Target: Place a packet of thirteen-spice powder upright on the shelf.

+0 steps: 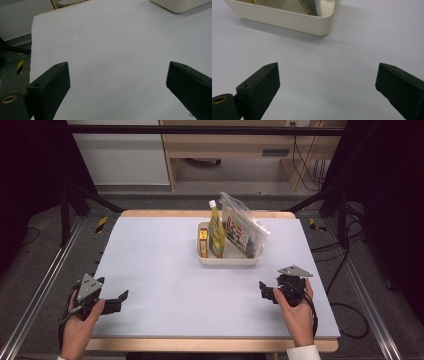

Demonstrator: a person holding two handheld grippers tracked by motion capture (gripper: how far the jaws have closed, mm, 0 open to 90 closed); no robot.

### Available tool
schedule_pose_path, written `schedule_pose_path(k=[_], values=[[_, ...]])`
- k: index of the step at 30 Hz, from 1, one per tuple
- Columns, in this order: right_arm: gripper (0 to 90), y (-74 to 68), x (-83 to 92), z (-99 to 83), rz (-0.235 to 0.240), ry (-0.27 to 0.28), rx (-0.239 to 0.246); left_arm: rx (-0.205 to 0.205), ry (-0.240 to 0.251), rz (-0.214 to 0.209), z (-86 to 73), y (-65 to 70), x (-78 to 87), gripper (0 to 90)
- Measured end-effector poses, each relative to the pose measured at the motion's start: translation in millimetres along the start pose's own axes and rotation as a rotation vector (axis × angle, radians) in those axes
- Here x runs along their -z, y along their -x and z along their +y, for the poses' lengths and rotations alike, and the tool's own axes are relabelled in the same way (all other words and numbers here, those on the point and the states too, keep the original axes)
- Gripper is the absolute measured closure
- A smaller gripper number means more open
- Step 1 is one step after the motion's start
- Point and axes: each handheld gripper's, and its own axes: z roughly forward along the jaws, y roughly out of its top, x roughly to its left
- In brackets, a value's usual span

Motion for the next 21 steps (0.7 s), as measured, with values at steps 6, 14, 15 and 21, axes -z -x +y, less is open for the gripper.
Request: schedule_pose_path(k=[6,14,15,21], values=[[6.0,7.5,-1.4,-7.5,0.004,-0.024,-0.019,0.008,-0.028,0.001,-2.9,-4.0,-2.7,5.0],[6.0,18.1,2.7,-16.7,-0.006,-0.039,-0.041,0.022,-0.04,0.002,-4.8,-8.0,-3.3,4.9],[6.0,19.4,3.5,-17.8,-0.008,-0.041,-0.048,0.024,-0.04,0.003,-5.1,-8.3,-3.6,4.9],[6.0,26.1,7.3,-23.4,-0.018,-0.043,-0.057,0.026,-0.047,0.003,-6.1,-10.0,-4.4,4.9]])
